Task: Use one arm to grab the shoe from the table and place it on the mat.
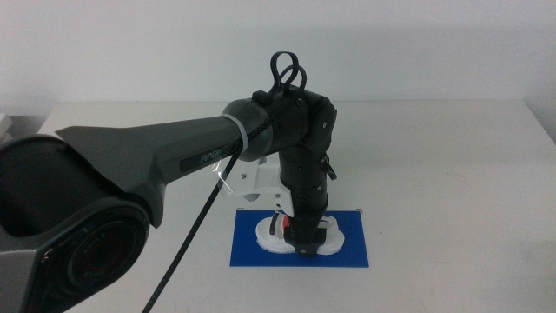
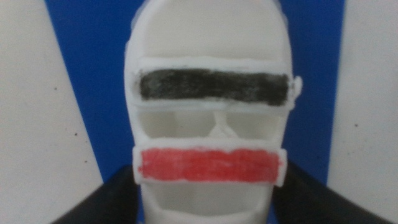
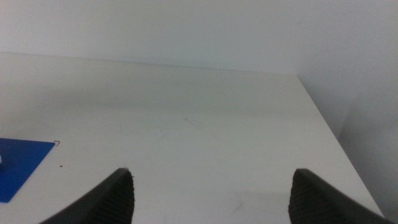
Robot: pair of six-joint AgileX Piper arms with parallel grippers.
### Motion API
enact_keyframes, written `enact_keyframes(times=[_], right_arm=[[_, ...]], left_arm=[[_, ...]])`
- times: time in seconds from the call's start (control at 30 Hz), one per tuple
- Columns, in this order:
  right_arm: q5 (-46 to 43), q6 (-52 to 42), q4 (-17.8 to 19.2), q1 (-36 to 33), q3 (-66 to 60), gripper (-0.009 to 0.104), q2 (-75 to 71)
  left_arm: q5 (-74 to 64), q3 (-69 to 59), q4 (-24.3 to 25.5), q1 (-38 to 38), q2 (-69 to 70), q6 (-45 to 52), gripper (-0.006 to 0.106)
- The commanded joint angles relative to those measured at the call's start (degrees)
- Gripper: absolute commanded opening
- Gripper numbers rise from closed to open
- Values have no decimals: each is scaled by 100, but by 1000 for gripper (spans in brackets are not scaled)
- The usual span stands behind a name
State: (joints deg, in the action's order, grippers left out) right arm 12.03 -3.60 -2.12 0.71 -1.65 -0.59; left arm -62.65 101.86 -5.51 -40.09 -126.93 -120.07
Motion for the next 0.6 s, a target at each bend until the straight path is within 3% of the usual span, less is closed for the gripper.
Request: enact_keyframes(times=[0.0,0.17,0.57], right_arm=[[-437,-47,51,14,-28,64,-149],[-437,-47,51,14,-28,64,-149],[-437,-47,51,14,-28,64,-149]], left_arm=[[28,162,-96,-26,382,-137,82],[21,162,-81,-26,460,-137,91],[-418,219,29,-26,950,-137,91]])
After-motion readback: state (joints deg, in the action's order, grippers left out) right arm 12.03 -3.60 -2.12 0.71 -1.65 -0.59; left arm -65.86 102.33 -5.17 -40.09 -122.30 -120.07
